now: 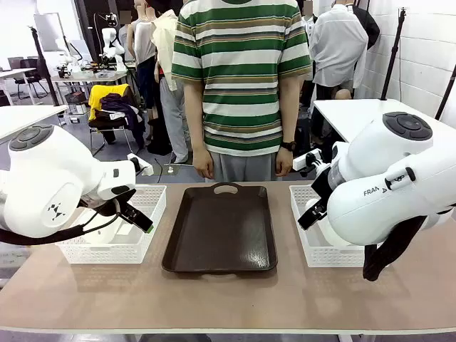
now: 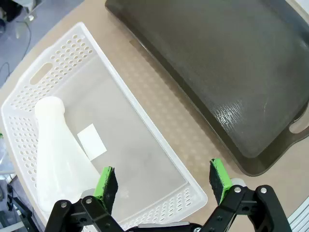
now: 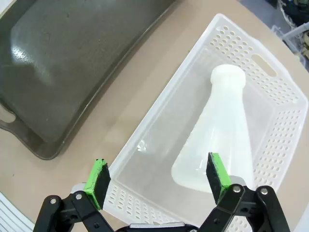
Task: Prepare the laboratory tools.
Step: Pick up the Big flask that the person points to.
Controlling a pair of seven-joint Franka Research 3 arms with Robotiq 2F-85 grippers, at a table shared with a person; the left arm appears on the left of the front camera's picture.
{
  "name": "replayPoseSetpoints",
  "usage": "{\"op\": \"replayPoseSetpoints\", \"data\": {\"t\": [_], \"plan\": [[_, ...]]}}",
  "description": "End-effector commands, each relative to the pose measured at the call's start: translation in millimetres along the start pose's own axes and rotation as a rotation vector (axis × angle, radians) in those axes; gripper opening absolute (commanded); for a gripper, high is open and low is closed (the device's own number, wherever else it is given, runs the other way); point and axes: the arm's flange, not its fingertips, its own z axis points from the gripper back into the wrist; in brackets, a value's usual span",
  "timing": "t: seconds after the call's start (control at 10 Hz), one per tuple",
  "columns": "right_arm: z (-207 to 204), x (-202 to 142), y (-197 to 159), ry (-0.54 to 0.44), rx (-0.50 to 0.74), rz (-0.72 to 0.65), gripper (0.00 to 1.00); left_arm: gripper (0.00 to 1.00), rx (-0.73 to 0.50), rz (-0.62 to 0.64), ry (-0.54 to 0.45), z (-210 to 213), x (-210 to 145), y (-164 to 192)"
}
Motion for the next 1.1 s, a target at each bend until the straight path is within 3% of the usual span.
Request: {"op": "replayPoseSetpoints", "data": {"t": [0.0, 1.0], "plan": [[0.0, 0.0, 0.0, 0.0, 0.0, 0.0, 1.0, 1.0, 0.0, 0.0, 0.0, 0.0, 0.0, 0.0], [0.0, 0.0, 0.0, 0.0, 0.0, 0.0, 1.0, 1.0, 0.0, 0.0, 0.0, 0.0, 0.0, 0.0]]}}
